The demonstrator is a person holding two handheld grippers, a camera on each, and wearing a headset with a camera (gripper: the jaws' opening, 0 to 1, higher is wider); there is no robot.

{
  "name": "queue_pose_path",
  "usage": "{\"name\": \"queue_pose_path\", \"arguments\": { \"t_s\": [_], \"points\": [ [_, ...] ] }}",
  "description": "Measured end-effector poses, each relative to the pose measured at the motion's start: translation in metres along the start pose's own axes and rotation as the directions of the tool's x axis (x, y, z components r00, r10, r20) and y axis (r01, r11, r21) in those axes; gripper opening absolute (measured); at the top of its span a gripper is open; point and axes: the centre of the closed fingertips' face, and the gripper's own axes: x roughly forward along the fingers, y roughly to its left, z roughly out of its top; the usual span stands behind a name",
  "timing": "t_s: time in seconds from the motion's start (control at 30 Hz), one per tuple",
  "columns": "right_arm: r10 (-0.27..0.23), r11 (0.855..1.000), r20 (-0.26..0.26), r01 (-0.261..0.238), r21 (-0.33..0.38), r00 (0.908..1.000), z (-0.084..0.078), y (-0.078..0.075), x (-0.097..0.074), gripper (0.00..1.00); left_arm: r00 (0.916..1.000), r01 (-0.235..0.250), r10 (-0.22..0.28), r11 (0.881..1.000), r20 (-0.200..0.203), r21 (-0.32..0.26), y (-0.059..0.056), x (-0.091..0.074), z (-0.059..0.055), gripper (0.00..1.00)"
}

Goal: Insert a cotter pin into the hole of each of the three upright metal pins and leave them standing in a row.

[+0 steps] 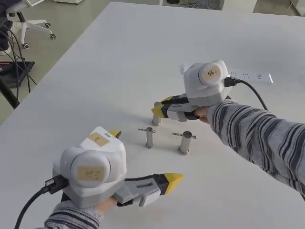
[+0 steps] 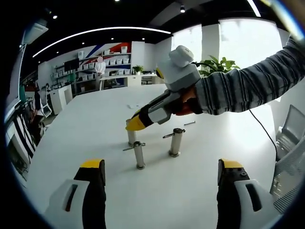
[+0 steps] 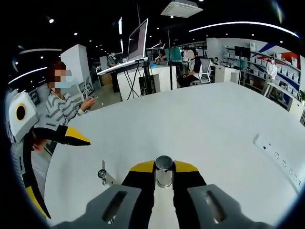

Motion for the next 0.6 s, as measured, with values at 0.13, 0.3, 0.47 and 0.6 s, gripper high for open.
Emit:
{"name": "queue_pose_path", "arguments": {
  "t_s": [0.13, 0.3, 0.47, 0.6],
  "points": [
    [-0.016, 1.000, -0.011, 0.016, -0.002, 0.9998, -0.004, -0.008, -0.009, 0.08, 0.9999, 0.011, -0.011, 1.000, -0.004, 0.001, -0.002, -0.002, -0.001, 0.98],
    [-0.047, 0.999, -0.011, 0.047, 0.007, 0.9988, -0.007, -0.019, -0.023, 0.08, 0.9999, 0.015, -0.015, 1.000, 0.004, 0.003, -0.004, -0.006, 0.002, 0.98],
    [-0.081, 0.996, -0.024, 0.082, 0.018, 0.9964, -0.016, -0.028, -0.043, 0.08, 0.9998, 0.018, -0.018, 1.000, 0.008, 0.004, -0.006, -0.009, 0.006, 0.98],
    [-0.104, 0.994, -0.029, 0.105, 0.037, 0.9942, -0.023, -0.035, -0.056, 0.08, 0.9997, 0.024, -0.024, 1.000, 0.010, 0.006, -0.009, -0.011, 0.008, 0.97]
  ]
}}
